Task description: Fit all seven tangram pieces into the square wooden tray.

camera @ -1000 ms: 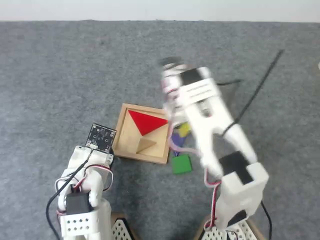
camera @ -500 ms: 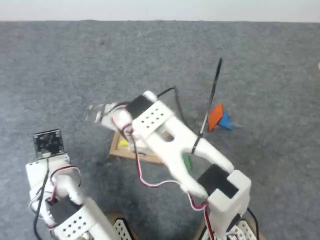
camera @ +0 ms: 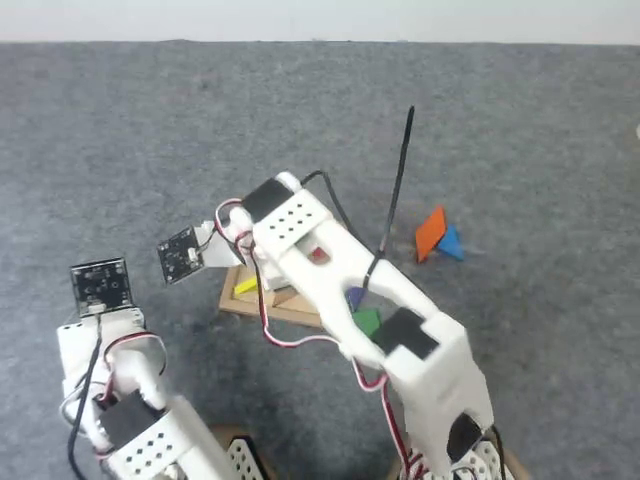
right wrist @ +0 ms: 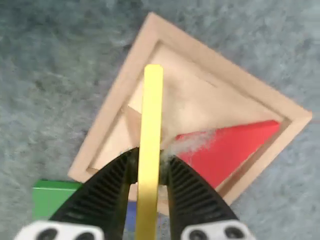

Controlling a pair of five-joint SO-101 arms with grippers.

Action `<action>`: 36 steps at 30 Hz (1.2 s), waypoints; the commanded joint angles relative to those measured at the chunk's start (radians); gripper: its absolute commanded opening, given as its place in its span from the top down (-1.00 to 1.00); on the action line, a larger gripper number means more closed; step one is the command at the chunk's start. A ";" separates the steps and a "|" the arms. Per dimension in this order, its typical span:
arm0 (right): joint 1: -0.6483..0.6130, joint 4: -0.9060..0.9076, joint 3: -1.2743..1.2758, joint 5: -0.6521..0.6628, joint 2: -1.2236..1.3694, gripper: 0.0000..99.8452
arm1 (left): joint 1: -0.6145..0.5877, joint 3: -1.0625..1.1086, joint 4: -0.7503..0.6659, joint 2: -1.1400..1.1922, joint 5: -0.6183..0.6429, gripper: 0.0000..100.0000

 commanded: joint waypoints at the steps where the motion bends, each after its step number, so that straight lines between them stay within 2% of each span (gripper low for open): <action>1: 0.018 0.107 -0.155 0.100 0.045 0.98 | 0.012 -0.004 0.009 -0.011 -0.008 0.73; 8: 0.021 0.231 -0.397 0.137 0.185 0.97 | 0.012 -0.004 0.009 -0.011 -0.008 0.73; 15: 0.016 0.286 -0.539 0.138 0.246 0.74 | 0.014 -0.004 0.009 -0.011 -0.008 0.73; 24: 0.016 0.274 -0.554 0.140 0.254 0.74 | 0.014 -0.004 0.020 -0.011 -0.008 0.73; 29: 0.022 0.277 -0.654 0.121 0.262 0.74 | 0.015 -0.004 0.021 -0.011 -0.008 0.73; 32: 0.027 0.269 -0.744 -0.068 0.263 0.74 | 0.015 -0.004 0.021 -0.011 -0.008 0.73; 36: 0.128 0.311 -0.813 -0.552 0.268 0.76 | 0.015 -0.004 0.021 -0.011 -0.008 0.73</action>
